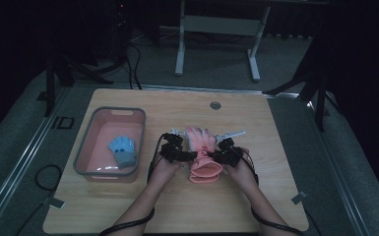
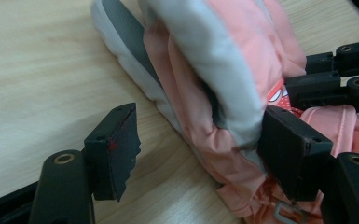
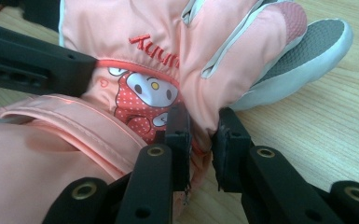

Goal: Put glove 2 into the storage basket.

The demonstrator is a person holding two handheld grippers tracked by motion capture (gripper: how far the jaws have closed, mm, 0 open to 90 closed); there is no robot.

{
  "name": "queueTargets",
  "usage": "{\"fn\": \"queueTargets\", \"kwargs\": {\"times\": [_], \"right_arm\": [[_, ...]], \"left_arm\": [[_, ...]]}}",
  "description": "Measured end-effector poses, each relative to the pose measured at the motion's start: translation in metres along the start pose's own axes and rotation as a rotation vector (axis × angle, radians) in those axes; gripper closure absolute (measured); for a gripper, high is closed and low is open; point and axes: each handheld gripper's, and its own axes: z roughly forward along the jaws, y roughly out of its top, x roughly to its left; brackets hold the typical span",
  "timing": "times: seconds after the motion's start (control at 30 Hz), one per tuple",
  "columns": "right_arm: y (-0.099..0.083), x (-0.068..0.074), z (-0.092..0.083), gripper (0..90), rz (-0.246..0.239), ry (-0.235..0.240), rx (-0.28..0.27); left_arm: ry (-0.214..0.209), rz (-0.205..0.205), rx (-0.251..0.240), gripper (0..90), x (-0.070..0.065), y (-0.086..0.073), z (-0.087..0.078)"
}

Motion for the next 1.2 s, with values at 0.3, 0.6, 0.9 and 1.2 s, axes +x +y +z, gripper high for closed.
{"fn": "queueTargets", "kwargs": {"times": [0.3,0.6,0.9,1.2], "right_arm": [[-0.003,-0.005,0.002,78.6,0.023,0.023,-0.012],[-0.007,-0.003,0.000,79.8,0.029,0.016,-0.050],[0.004,0.006,-0.011,80.3,0.010,0.010,-0.069],[0.016,0.017,-0.021,80.6,0.009,0.034,-0.098]], "left_arm": [[-0.173,-0.073,-0.008,44.6,0.012,-0.003,0.021],[-0.163,-0.027,-0.008,66.9,0.004,0.001,0.014],[-0.149,0.014,0.000,69.5,-0.005,0.014,-0.008],[-0.156,0.032,-0.007,69.5,-0.004,0.022,-0.031]]}}
